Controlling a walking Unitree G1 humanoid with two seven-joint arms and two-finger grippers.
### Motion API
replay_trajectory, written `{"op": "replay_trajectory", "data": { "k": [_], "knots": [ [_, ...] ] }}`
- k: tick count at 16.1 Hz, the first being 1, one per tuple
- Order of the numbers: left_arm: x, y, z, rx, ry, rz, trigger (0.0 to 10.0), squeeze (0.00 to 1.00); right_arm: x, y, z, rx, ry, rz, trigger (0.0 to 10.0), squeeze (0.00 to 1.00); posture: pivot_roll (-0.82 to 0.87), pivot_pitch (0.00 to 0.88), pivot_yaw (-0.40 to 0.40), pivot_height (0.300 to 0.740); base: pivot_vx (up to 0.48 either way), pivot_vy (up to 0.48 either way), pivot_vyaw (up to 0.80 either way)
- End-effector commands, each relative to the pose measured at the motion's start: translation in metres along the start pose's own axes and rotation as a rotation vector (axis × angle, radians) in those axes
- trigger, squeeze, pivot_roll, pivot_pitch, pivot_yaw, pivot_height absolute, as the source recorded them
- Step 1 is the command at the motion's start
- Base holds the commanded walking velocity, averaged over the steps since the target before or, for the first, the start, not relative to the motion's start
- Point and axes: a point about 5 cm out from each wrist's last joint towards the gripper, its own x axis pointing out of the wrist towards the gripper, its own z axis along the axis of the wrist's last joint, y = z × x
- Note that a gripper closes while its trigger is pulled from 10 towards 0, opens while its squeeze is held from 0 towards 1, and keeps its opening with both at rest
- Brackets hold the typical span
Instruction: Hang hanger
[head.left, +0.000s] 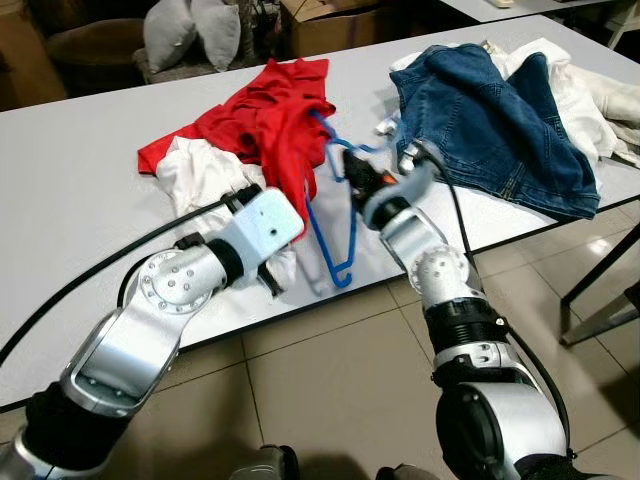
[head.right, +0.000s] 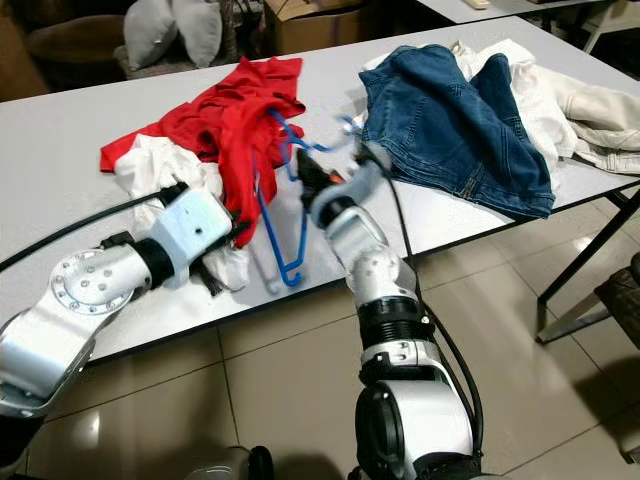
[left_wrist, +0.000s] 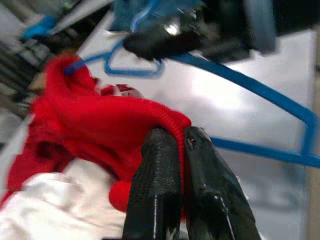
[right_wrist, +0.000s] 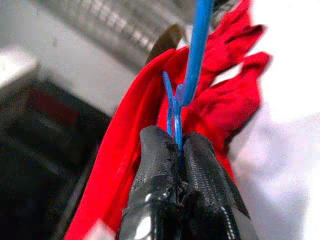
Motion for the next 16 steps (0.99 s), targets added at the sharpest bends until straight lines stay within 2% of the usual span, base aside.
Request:
{"op": "replay_trajectory", "data": {
  "k": [1,3,6,7,9,10,11,12,13,15,16],
  "knots": [
    [-0.003,0.014,0.007,0.038,-0.03,0.071,0.0,0.0,-0.004,0.005,-0.001,-0.08,0.049,0.014,10.0,0.0,0.02,0.077,0.055,0.74,0.0,0.0,0.0],
    [-0.006,0.02,0.008,0.09,-0.042,0.085,0.0,0.0,-0.012,0.005,0.002,-0.049,0.089,0.046,10.0,0.0,0.0,0.08,0.043,0.74,0.0,0.0,0.0],
    [-0.01,0.028,0.009,0.212,-0.054,0.12,0.0,0.0,-0.029,0.007,0.003,-0.098,0.218,0.109,10.0,0.0,-0.01,0.08,0.021,0.74,0.0,0.0,0.0],
    [-0.012,0.031,0.011,0.247,-0.061,0.122,0.0,0.0,-0.034,0.006,0.005,-0.089,0.242,0.111,10.0,0.0,-0.02,0.08,0.019,0.74,0.0,0.0,0.0],
    [-0.018,0.039,0.014,0.39,-0.078,0.12,0.0,0.0,-0.051,0.005,0.015,-0.042,0.316,0.155,10.0,0.0,-0.02,0.077,0.003,0.74,0.0,0.0,0.0],
    [-0.02,0.039,0.014,0.419,-0.093,0.099,0.0,0.0,-0.057,0.004,0.018,-0.016,0.355,0.181,10.0,0.0,-0.03,0.076,0.001,0.74,0.0,0.0,0.0],
    [-0.023,0.035,0.014,0.427,-0.108,0.034,0.0,0.0,-0.062,-0.001,0.022,0.003,0.382,0.189,10.0,0.0,-0.03,0.075,-0.001,0.74,0.0,0.0,0.0],
    [-0.027,0.023,0.013,0.426,-0.128,-0.088,0.0,0.0,-0.063,-0.008,0.025,0.027,0.389,0.182,10.0,0.0,-0.04,0.072,-0.003,0.74,0.0,0.0,0.0],
    [-0.029,0.02,0.012,0.425,-0.132,-0.124,0.0,0.0,-0.063,-0.01,0.026,0.038,0.391,0.179,10.0,0.0,-0.04,0.071,-0.003,0.74,0.0,0.0,0.0],
    [-0.032,-0.001,0.011,0.387,-0.152,-0.301,0.0,0.0,-0.059,-0.013,0.021,0.092,0.411,0.172,10.0,0.0,-0.04,0.066,-0.011,0.74,0.0,0.0,0.0],
    [-0.032,-0.007,0.008,0.378,-0.141,-0.34,0.0,0.0,-0.056,-0.013,0.018,0.127,0.411,0.172,10.0,0.0,-0.04,0.065,-0.016,0.74,0.0,0.0,0.0]
  ]
}}
